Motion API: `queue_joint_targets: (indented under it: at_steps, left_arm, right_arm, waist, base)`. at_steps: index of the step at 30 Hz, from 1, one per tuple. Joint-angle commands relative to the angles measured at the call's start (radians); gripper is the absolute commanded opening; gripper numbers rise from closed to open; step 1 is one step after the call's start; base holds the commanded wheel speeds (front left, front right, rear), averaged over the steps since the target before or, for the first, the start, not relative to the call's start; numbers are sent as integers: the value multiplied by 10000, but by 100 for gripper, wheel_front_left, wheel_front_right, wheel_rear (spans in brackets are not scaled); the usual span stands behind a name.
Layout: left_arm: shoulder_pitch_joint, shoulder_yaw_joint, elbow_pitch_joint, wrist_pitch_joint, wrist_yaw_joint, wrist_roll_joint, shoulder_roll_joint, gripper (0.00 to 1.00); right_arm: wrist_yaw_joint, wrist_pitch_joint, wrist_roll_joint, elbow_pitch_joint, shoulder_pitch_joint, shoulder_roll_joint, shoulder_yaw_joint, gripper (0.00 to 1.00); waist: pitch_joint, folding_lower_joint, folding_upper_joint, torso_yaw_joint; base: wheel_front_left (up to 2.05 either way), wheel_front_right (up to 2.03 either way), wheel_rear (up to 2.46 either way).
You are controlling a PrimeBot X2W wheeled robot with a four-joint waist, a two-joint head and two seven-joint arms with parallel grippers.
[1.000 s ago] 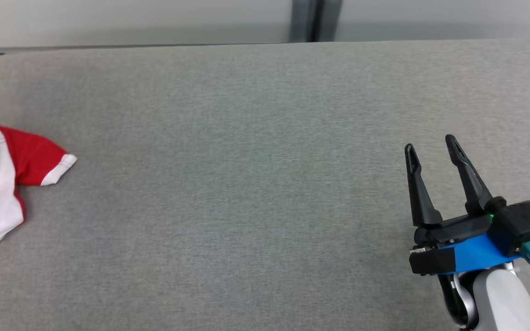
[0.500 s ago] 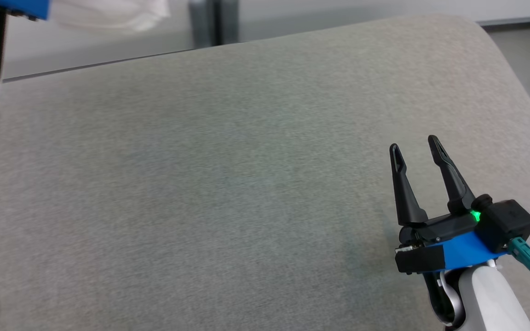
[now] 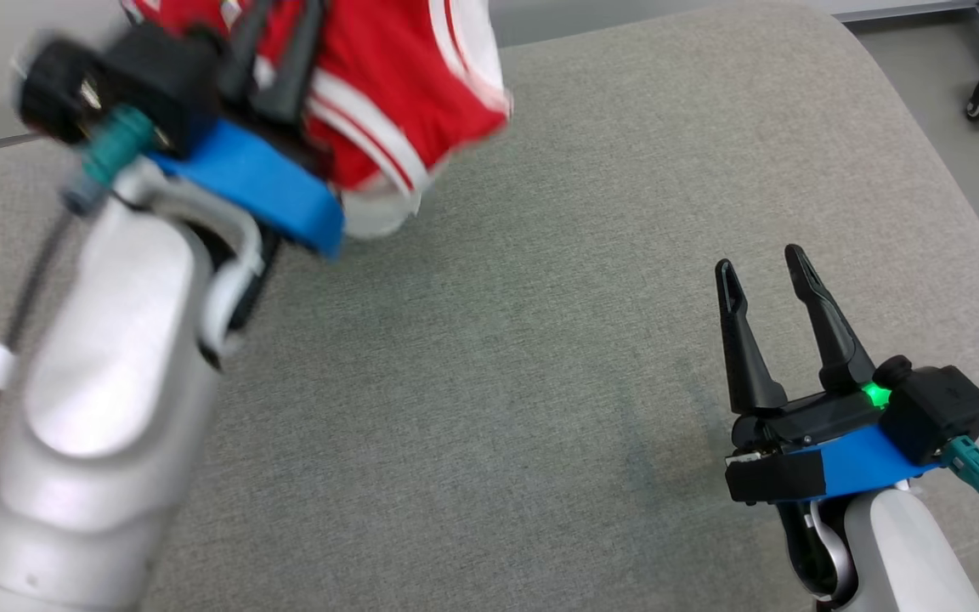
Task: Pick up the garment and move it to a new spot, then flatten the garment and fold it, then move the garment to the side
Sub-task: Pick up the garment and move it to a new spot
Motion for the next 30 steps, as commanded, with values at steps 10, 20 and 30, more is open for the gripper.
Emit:
queue_joint_targets:
  at_steps: [10, 20, 30]
  left_arm:
    - [2734, -910, 2035, -1316, 137, -273, -979, 0]
    - [3162, -1526, 2895, -1995, 300, 21, -1717, 100]
    - [3776, -340, 834, -2146, 993, 491, -1436, 100]
  right_arm:
    - [1, -42, -17, 74, -132, 4, 148, 100]
    - [1, -44, -131, 211, 65, 4, 136, 100]
    - [1, -43, -276, 417, 466, 3, -178, 100]
  waist:
    - [-66, 0, 0, 378]
    - [-362, 0, 0, 780]
    - [-1074, 0, 0, 1578]
  base:
    - [0, 0, 0]
    - [0, 0, 0]
    - [0, 0, 0]
